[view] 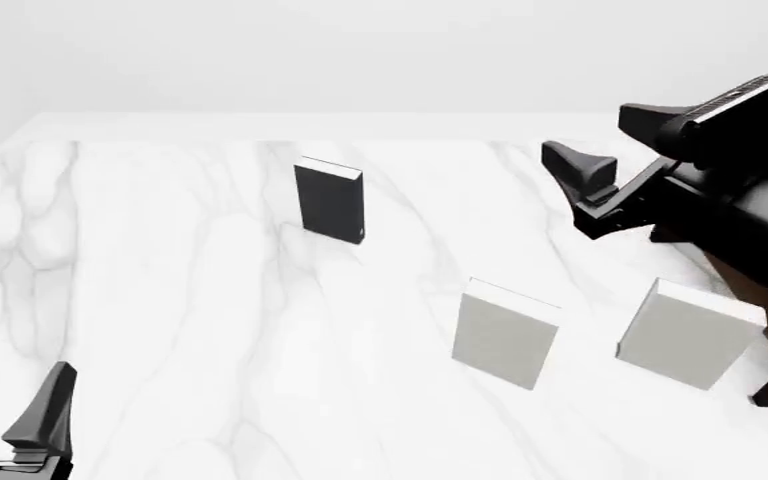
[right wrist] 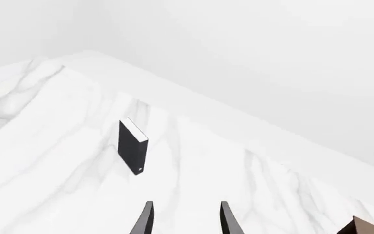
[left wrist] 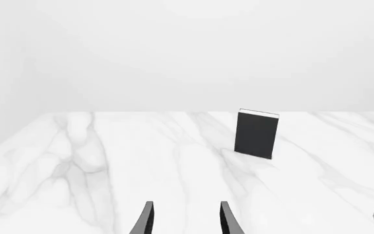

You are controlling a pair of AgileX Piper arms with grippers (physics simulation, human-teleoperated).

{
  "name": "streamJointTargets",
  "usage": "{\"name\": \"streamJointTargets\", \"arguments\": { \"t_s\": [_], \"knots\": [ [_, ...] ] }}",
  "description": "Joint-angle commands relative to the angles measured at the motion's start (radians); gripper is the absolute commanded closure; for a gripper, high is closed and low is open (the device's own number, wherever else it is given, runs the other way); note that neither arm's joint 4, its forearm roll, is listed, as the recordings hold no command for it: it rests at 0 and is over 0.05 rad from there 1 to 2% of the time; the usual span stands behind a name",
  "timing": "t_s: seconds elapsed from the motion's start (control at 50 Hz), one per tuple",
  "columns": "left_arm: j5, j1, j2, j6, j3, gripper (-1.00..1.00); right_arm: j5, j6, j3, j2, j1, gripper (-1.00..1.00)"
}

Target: Pick up the book on the left and place it on top of the shelf.

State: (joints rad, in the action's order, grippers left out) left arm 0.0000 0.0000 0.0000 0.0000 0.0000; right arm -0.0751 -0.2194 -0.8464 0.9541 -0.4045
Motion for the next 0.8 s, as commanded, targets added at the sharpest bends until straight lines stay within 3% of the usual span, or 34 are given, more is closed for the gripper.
{"name": "streamJointTargets", "arguments": {
  "t_s": [0.02, 0.8],
  "knots": [
    [0.000, 0.000, 0.000, 0.000, 0.000, -1.00, 0.067, 0.019, -0.033, 0.115, -0.028, -1.00],
    [0.000, 0.000, 0.000, 0.000, 0.000, -1.00, 0.199, 0.053, -0.141, 0.395, -0.053, -1.00]
  ]
}}
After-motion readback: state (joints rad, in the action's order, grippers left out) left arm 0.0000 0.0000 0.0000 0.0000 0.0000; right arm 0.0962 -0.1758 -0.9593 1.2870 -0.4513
